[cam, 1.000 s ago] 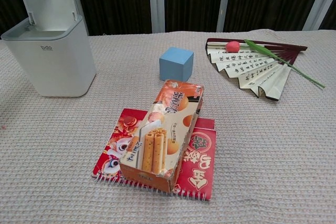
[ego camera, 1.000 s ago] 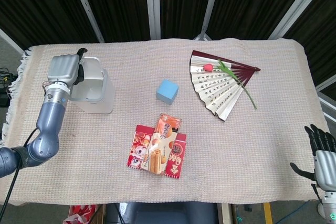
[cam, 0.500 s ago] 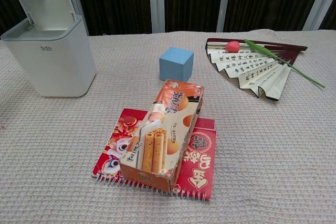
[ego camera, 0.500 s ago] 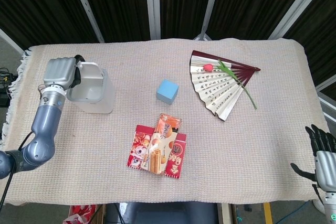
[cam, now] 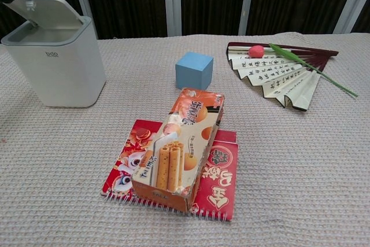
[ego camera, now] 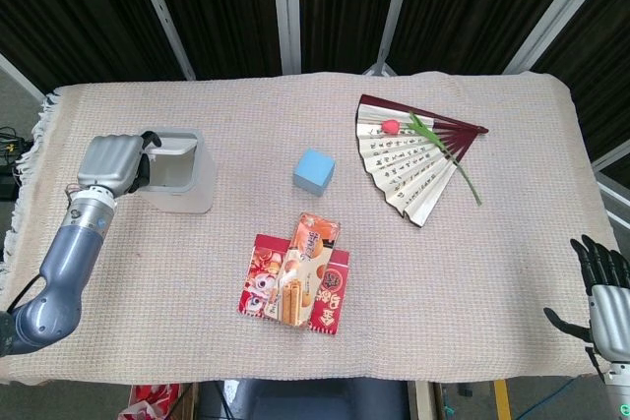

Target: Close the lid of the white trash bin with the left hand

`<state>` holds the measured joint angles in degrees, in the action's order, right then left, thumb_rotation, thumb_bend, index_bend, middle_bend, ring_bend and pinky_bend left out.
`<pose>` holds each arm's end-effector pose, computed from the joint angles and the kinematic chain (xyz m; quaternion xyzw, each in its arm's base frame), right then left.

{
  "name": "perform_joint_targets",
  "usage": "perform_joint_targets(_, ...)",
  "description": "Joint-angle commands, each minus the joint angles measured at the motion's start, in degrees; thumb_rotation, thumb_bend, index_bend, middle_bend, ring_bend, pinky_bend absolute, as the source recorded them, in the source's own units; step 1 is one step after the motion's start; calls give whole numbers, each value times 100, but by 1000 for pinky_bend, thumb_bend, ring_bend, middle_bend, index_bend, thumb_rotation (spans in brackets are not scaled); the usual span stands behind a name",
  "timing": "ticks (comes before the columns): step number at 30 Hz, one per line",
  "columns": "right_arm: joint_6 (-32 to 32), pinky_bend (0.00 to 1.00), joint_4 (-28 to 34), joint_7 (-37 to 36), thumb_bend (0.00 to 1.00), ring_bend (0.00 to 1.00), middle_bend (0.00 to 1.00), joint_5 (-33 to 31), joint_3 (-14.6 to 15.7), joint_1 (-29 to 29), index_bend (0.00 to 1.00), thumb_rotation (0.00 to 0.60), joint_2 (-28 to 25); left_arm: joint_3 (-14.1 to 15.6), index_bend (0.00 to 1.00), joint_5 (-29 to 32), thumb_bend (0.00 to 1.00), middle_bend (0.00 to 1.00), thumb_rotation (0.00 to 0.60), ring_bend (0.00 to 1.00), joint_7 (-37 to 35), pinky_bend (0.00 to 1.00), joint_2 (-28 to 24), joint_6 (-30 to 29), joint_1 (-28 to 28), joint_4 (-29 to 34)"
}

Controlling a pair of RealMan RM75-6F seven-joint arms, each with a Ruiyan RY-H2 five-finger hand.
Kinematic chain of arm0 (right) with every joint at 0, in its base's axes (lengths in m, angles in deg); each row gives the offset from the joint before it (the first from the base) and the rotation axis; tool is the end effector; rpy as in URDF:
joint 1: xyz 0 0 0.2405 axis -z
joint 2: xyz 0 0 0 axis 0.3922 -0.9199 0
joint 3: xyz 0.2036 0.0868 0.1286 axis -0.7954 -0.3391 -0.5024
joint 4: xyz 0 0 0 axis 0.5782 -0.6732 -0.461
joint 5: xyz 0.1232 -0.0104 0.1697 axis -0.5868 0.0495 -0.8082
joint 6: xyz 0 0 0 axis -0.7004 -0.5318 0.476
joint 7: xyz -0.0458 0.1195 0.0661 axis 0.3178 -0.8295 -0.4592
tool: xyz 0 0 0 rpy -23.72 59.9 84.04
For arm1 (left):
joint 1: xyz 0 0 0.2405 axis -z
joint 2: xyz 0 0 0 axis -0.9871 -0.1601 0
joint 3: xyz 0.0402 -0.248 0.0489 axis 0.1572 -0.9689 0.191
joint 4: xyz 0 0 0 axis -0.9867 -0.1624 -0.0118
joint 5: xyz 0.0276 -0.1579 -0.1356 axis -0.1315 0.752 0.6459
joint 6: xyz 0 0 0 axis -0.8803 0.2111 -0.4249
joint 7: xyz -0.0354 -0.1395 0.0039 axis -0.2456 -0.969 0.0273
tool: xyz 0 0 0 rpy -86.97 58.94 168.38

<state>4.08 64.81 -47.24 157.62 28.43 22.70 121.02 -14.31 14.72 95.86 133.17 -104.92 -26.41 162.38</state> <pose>-0.3201 -0.1591 0.1763 0.5497 -0.4233 0.3797 0.6120 -0.1332 0.3742 0.1563 -0.6667 -0.4222 -0.2485 0.5617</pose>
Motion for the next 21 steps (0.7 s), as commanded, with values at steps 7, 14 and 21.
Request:
perform_joint_targets(7, 19, 0, 2, 1, 195, 0, 0, 44, 18, 8, 0, 600, 2, 331, 290, -596, 827, 990, 600, 942, -315, 1000, -28, -85, -318, 291)
perform_joint_targets(14, 25, 0, 7, 1, 195, 0, 0, 32, 14, 15, 0, 600, 1, 508, 290, -852, 827, 990, 600, 942, -403, 1000, 120, -177, -423, 177)
perform_joint_targets(21, 30, 0, 7, 6, 194, 0, 0, 37, 18, 21, 0, 600, 2, 554, 282, -998, 827, 990, 600, 942, -541, 1000, 263, -221, -479, 13)
